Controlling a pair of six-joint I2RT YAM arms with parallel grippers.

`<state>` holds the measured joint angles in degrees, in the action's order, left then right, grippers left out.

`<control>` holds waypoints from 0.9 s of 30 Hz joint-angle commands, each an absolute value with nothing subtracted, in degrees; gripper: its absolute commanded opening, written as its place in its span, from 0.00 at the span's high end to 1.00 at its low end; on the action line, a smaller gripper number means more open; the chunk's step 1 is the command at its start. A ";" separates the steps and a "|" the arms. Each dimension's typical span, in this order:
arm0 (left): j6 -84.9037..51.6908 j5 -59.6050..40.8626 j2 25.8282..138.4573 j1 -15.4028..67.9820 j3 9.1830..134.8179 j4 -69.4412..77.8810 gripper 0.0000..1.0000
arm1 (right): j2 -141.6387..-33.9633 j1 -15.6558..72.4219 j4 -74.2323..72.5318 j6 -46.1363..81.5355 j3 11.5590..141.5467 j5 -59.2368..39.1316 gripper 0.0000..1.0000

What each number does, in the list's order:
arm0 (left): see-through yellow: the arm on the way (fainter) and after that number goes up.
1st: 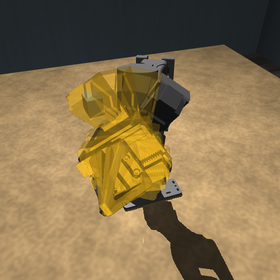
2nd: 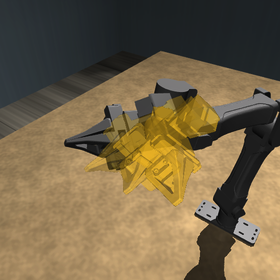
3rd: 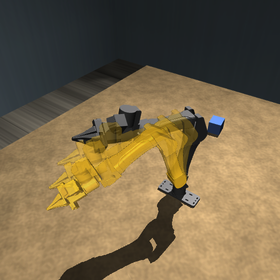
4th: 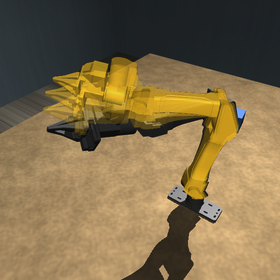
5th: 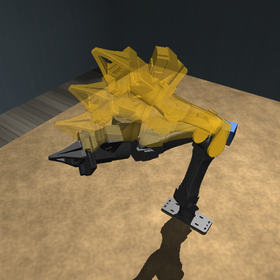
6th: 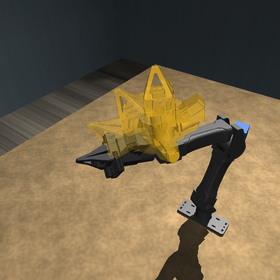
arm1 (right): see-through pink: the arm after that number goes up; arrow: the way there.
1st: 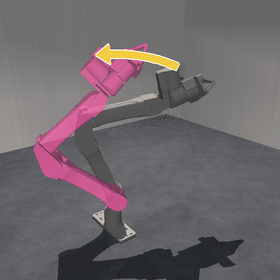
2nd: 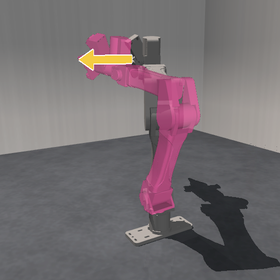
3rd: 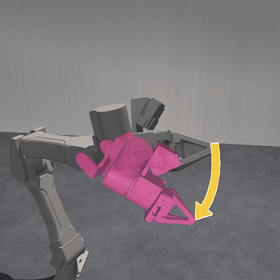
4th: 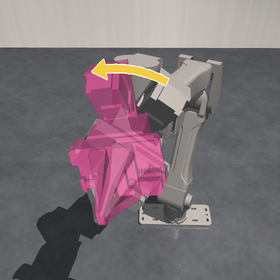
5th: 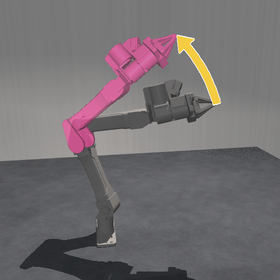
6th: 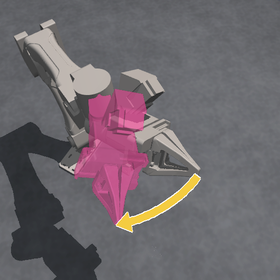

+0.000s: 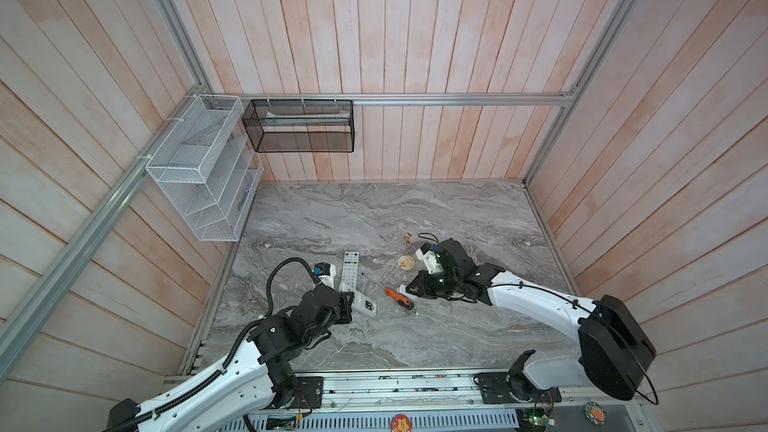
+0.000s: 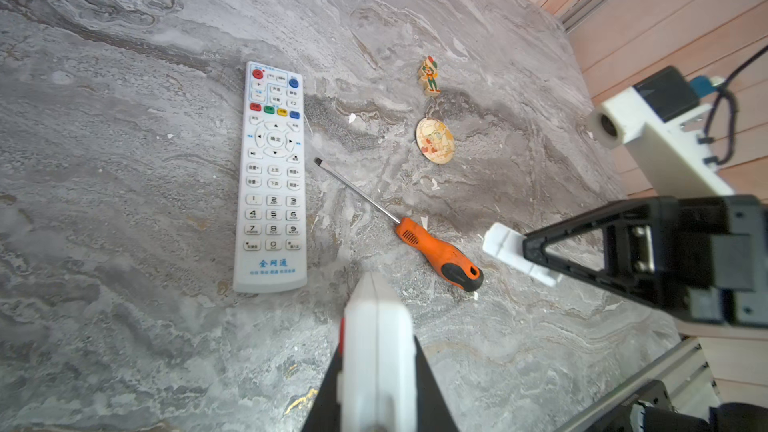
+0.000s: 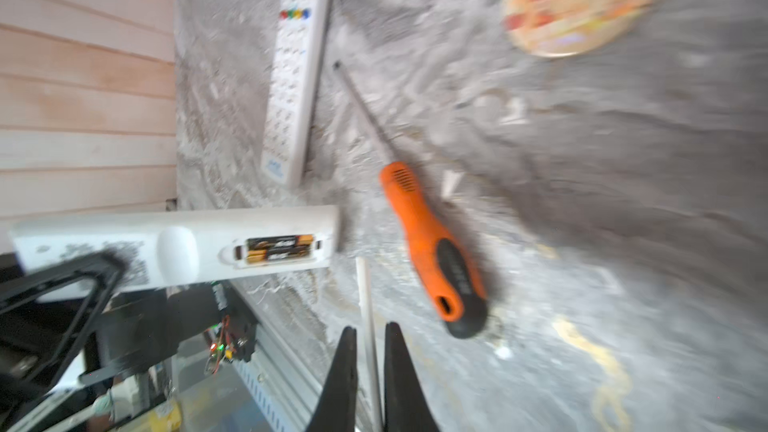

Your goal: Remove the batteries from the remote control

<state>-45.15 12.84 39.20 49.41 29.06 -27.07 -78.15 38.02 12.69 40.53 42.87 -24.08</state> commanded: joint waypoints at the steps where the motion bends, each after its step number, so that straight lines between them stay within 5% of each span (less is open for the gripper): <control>1: -43.17 9.50 38.73 48.42 28.13 -22.13 1.00 | -77.60 34.67 15.87 35.67 39.17 -22.81 0.92; 4: -41.43 4.58 39.27 46.38 28.43 -20.69 1.00 | -78.25 33.95 16.08 33.31 38.94 -23.90 0.83; 10: -39.37 -5.74 40.18 39.07 29.52 -19.47 1.00 | -76.91 33.26 18.70 30.76 40.42 -20.10 0.42; 15: -37.27 -14.23 45.02 32.08 30.73 -21.56 1.00 | -70.79 33.90 17.87 25.77 40.87 -19.00 0.20; 19: -36.90 -17.09 47.35 29.16 30.56 -22.19 1.00 | -69.95 35.07 19.41 21.87 43.10 -20.51 0.12; 27: -38.04 -27.62 55.35 26.37 28.17 -16.73 1.00 | -73.20 36.01 18.46 22.81 43.92 -22.66 0.11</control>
<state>-38.83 -22.28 52.80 26.52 28.84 -17.67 -72.20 35.55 18.02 23.55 43.62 -21.23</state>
